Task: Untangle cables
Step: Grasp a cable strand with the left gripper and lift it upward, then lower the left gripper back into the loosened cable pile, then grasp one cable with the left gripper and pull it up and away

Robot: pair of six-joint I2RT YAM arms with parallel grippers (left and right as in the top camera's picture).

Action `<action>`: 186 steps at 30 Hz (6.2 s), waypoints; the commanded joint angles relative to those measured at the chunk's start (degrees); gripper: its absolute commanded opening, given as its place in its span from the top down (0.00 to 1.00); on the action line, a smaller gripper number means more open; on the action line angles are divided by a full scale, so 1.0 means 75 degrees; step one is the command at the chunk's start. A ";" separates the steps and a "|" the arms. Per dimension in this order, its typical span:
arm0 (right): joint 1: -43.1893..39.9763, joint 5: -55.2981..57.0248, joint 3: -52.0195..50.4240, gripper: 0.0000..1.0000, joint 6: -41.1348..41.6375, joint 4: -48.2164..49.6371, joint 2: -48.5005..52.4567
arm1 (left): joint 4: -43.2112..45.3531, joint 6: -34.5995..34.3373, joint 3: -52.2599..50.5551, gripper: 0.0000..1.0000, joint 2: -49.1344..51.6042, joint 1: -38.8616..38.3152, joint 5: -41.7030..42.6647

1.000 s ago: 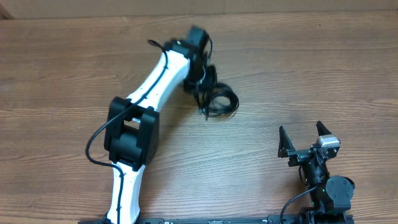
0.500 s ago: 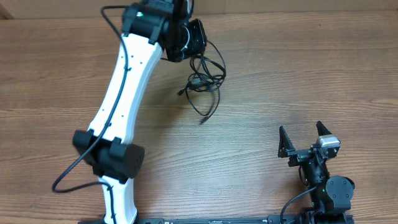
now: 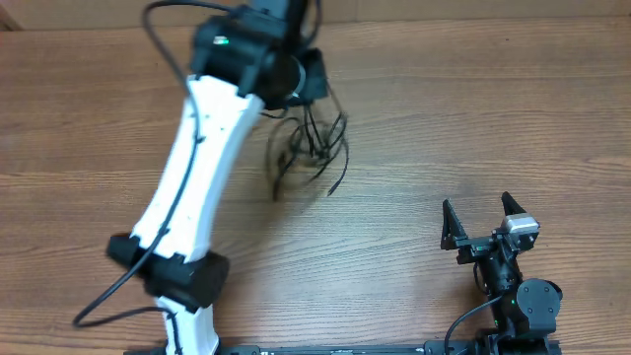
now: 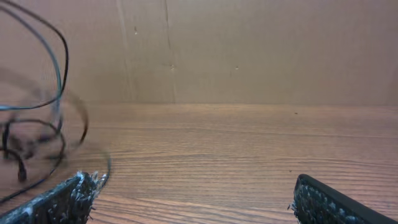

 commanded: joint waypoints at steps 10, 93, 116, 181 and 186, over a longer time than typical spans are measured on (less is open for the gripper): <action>-0.0009 0.0070 -0.0076 0.00 -0.0064 0.0038 -0.0055 | 0.0318 0.0504 0.2180 0.96 -0.0192 0.0358 0.1483; -0.0009 0.0070 -0.0076 0.00 -0.0064 0.0038 -0.0055 | 0.2760 0.2090 -0.6091 0.44 0.1105 0.1317 -0.1527; -0.0009 0.0070 -0.0076 0.00 -0.0064 0.0038 -0.0055 | -0.1110 0.1813 0.2212 0.96 0.1099 0.1483 0.2498; -0.0009 0.0070 -0.0076 0.00 -0.0064 0.0038 -0.0055 | -0.1993 0.0755 0.4371 0.96 0.0102 -0.0219 0.1743; -0.0009 0.0070 -0.0076 0.00 -0.0064 0.0038 -0.0055 | -0.1993 0.0915 0.3407 0.96 0.0102 -0.0425 -0.1134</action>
